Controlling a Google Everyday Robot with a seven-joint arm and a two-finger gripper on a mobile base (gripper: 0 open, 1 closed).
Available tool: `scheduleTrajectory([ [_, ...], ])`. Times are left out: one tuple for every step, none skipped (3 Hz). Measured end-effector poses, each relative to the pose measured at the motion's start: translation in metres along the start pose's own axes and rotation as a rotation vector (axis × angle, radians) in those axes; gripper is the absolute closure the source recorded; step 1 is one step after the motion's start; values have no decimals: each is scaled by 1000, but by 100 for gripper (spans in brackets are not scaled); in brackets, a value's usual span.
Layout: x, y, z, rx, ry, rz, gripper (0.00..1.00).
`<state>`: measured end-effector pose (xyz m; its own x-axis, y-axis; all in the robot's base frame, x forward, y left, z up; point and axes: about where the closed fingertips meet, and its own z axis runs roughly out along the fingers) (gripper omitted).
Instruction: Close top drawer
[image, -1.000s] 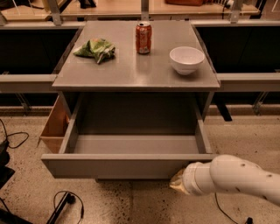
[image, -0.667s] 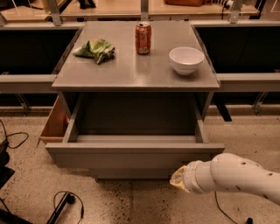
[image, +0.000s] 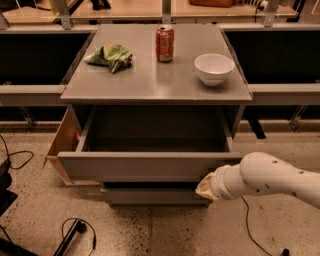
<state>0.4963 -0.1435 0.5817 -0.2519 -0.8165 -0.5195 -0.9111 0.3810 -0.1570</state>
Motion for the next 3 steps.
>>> scheduleTrajectory([
  [-1,-40,1,-3,1,11,100],
  [1,-57,-3,0,1,21,100],
  [4,-86,-13,6,16,34,100],
])
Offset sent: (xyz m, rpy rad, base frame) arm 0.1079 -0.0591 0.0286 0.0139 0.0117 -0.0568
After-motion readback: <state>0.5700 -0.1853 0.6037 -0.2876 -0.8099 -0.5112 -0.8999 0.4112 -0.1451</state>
